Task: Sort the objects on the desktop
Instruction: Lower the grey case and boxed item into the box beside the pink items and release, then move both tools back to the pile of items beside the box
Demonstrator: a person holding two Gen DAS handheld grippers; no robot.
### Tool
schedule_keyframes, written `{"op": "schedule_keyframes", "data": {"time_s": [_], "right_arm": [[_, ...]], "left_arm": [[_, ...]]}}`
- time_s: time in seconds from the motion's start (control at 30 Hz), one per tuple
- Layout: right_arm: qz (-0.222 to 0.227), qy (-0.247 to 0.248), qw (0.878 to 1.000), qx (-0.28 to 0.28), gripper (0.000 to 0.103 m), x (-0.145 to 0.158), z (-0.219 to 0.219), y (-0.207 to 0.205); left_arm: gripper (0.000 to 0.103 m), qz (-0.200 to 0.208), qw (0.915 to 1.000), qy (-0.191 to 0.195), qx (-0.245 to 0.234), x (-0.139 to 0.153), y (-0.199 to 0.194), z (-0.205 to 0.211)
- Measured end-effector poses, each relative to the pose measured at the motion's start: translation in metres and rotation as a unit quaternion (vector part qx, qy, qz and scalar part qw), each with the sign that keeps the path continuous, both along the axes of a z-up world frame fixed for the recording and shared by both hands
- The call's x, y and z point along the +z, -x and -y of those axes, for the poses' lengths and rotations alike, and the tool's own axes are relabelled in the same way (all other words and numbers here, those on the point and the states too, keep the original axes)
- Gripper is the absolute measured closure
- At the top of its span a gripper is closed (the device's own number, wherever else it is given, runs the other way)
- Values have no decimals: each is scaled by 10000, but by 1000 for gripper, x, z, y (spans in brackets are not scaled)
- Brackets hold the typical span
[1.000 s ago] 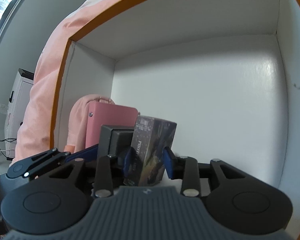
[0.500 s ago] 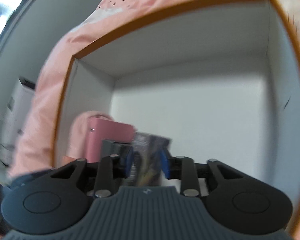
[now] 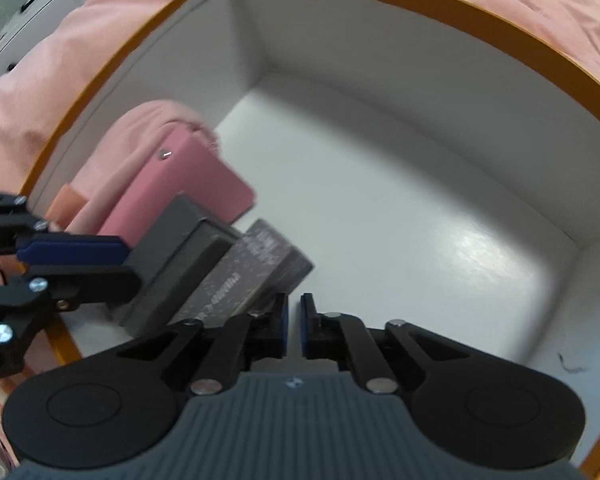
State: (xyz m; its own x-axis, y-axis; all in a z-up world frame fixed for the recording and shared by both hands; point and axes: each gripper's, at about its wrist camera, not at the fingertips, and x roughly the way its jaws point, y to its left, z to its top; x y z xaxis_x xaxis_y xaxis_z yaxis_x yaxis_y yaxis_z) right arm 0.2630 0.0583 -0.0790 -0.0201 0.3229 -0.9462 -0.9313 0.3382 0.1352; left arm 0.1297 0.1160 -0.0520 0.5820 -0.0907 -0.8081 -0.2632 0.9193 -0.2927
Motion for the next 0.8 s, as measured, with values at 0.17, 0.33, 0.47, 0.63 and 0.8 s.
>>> {"op": "schedule_keyframes", "data": {"time_s": [0.17,0.33,0.47,0.63,0.8], "right_arm": [[29,12,9998,189,101,1,-9,4],[-133,66,9992,381,101,-2,-15,8],[-60,165,9989,424,101,-4,-17,6],[38,179,9985,510,100,3,-13,3],[181,164,9986,466,98,12,-4,-3]], "left_arm": [[86,-23,9999,-90,105,1,5,-1],[86,-48,9994,-268,207,1,8,-2],[85,-38,9995,-269,182,0,9,-2],[86,-2,9995,-259,186,1,10,-2],[85,85,9994,-274,174,7,15,-1]]}}
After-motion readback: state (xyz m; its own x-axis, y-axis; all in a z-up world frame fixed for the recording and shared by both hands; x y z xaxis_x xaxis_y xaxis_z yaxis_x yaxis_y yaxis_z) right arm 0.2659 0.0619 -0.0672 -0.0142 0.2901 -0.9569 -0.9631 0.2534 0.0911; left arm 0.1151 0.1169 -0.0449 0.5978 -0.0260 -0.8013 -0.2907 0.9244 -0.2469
